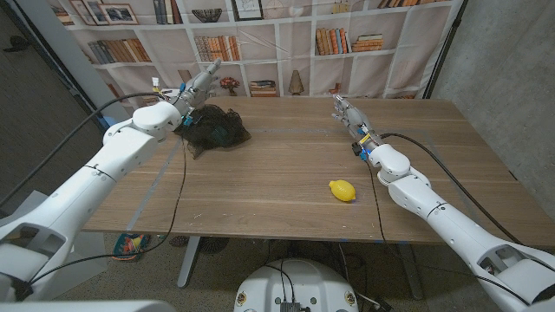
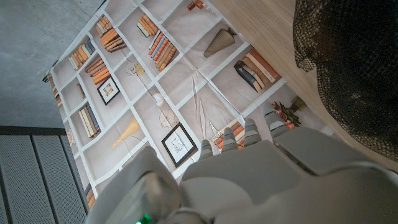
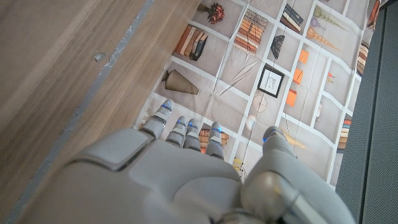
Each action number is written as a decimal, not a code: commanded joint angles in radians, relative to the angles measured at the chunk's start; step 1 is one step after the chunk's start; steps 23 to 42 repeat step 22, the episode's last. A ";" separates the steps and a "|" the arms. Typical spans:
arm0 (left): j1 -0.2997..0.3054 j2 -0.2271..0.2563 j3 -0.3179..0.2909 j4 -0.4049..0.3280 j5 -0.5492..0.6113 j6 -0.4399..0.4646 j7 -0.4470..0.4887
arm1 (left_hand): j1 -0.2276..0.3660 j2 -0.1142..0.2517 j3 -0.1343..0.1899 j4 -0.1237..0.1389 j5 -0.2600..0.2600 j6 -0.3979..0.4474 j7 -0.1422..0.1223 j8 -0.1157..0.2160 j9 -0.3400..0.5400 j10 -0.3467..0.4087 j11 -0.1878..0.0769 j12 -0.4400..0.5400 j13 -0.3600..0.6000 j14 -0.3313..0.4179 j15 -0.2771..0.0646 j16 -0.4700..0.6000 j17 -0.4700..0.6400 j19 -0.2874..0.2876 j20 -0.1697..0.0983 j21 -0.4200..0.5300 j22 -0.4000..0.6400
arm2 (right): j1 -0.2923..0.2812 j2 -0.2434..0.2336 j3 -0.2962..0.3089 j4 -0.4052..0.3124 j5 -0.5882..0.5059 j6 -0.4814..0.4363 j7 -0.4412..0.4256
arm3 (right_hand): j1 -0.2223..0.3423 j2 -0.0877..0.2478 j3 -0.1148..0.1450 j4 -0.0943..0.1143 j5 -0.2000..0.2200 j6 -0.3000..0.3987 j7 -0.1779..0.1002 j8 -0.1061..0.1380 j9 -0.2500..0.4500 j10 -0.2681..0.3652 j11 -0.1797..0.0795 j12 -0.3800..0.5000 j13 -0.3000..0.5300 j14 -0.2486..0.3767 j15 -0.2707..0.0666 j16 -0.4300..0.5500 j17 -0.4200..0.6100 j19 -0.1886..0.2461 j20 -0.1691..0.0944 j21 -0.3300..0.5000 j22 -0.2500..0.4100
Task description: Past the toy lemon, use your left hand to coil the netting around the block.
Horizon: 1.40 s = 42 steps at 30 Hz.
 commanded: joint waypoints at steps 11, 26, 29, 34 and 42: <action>-0.094 -0.073 0.057 0.310 -0.191 -0.236 -0.368 | 0.014 0.000 -0.003 -0.004 0.008 0.005 0.011 0.001 0.003 -0.003 0.017 -0.004 -0.001 -0.011 0.000 -0.004 0.003 -0.013 0.004 -0.013 0.002 | -0.081 0.008 0.033 -0.147 -0.129 -0.079 -0.279 | -0.019 -0.021 -0.022 -0.001 0.018 0.028 0.004 0.013 -0.001 0.016 0.003 0.010 -0.003 -0.029 -0.006 -0.006 -0.011 -0.038 -0.032 -0.010 0.001; -0.176 -0.124 0.097 0.468 -0.199 -0.242 -0.449 | 0.014 0.001 -0.004 -0.004 0.010 -0.009 0.017 -0.004 0.003 -0.019 0.029 -0.014 -0.001 -0.020 0.001 -0.007 0.003 -0.025 0.003 -0.025 0.003 | -0.125 0.023 0.038 -0.224 -0.176 -0.087 -0.365 | -0.021 -0.013 -0.028 -0.002 0.032 0.048 0.007 0.015 -0.002 0.030 -0.006 0.014 -0.006 -0.059 -0.026 -0.006 -0.021 -0.140 0.014 -0.007 0.001; -0.176 -0.124 0.097 0.468 -0.199 -0.242 -0.449 | 0.014 0.001 -0.004 -0.004 0.010 -0.009 0.017 -0.004 0.003 -0.019 0.029 -0.014 -0.001 -0.020 0.001 -0.007 0.003 -0.025 0.003 -0.025 0.003 | -0.125 0.023 0.038 -0.224 -0.176 -0.087 -0.365 | -0.021 -0.013 -0.028 -0.002 0.032 0.048 0.007 0.015 -0.002 0.030 -0.006 0.014 -0.006 -0.059 -0.026 -0.006 -0.021 -0.140 0.014 -0.007 0.001; -0.176 -0.124 0.097 0.468 -0.199 -0.242 -0.449 | 0.014 0.001 -0.004 -0.004 0.010 -0.009 0.017 -0.004 0.003 -0.019 0.029 -0.014 -0.001 -0.020 0.001 -0.007 0.003 -0.025 0.003 -0.025 0.003 | -0.125 0.023 0.038 -0.224 -0.176 -0.087 -0.365 | -0.021 -0.013 -0.028 -0.002 0.032 0.048 0.007 0.015 -0.002 0.030 -0.006 0.014 -0.006 -0.059 -0.026 -0.006 -0.021 -0.140 0.014 -0.007 0.001; -0.176 -0.124 0.097 0.468 -0.199 -0.242 -0.449 | 0.014 0.001 -0.004 -0.004 0.010 -0.009 0.017 -0.004 0.003 -0.019 0.029 -0.014 -0.001 -0.020 0.001 -0.007 0.003 -0.025 0.003 -0.025 0.003 | -0.125 0.023 0.038 -0.224 -0.176 -0.087 -0.365 | -0.021 -0.013 -0.028 -0.002 0.032 0.048 0.007 0.015 -0.002 0.030 -0.006 0.014 -0.006 -0.059 -0.026 -0.006 -0.021 -0.140 0.014 -0.007 0.001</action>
